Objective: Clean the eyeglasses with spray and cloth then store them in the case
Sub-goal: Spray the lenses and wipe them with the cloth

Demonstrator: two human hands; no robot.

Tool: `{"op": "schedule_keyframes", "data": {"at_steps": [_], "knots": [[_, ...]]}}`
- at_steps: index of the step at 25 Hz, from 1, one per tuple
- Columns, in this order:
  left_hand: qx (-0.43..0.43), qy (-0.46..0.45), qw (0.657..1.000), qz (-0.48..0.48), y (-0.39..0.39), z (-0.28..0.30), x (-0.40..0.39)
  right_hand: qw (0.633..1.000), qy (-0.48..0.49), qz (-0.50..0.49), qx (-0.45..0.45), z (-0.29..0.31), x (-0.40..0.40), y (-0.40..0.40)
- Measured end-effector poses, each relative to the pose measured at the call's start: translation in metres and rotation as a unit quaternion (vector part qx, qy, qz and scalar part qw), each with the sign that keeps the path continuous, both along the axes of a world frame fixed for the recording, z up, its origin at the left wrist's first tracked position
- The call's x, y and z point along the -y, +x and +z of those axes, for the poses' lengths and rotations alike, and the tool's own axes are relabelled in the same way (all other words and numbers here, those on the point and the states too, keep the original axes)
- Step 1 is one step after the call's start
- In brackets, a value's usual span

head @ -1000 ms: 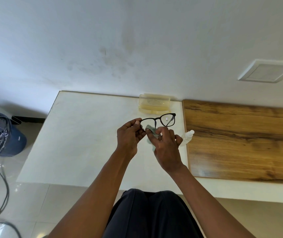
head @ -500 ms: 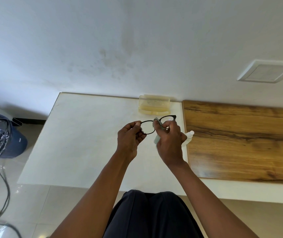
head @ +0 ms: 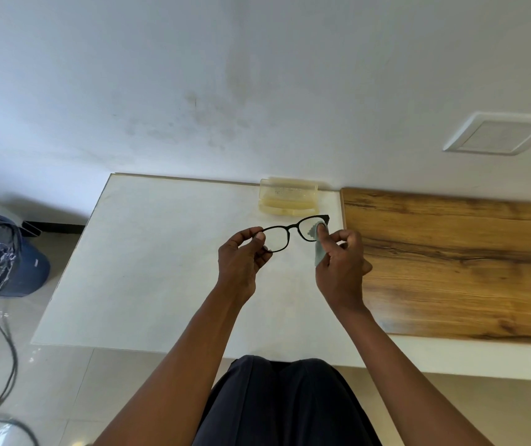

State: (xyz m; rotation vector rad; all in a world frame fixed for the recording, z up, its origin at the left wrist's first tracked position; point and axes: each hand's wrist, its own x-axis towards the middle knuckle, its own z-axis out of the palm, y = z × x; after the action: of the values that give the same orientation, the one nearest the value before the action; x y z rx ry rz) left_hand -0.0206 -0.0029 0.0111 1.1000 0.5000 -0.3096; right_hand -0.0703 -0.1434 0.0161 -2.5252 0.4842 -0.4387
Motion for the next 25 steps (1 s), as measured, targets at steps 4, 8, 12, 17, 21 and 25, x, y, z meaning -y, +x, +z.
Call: {"op": "schedule_keyframes", "data": {"at_steps": [4,8,12,17,21,25], "knots": [[0.003,0.002,1.0,-0.012,-0.002,0.0,0.0,0.998,-0.054,0.032,-0.027,-0.003,-0.002,0.003],[-0.002,0.006,1.0,-0.006,-0.003,0.0,0.0,0.99,-0.12,0.066,-0.014,-0.003,-0.011,-0.002],[-0.007,0.001,1.0,-0.002,-0.003,-0.001,-0.002,0.984,-0.166,0.07,-0.003,-0.01,-0.007,-0.012],[-0.012,-0.012,1.0,-0.007,-0.003,-0.003,-0.006,0.991,-0.125,0.031,-0.038,-0.006,0.004,-0.003],[-0.016,-0.015,1.0,-0.01,-0.004,-0.003,-0.004,0.991,-0.127,0.037,-0.037,-0.002,0.001,0.01],[-0.014,-0.008,1.0,-0.009,-0.004,-0.003,-0.004,0.983,-0.166,0.073,-0.005,-0.001,-0.013,0.007]]}}
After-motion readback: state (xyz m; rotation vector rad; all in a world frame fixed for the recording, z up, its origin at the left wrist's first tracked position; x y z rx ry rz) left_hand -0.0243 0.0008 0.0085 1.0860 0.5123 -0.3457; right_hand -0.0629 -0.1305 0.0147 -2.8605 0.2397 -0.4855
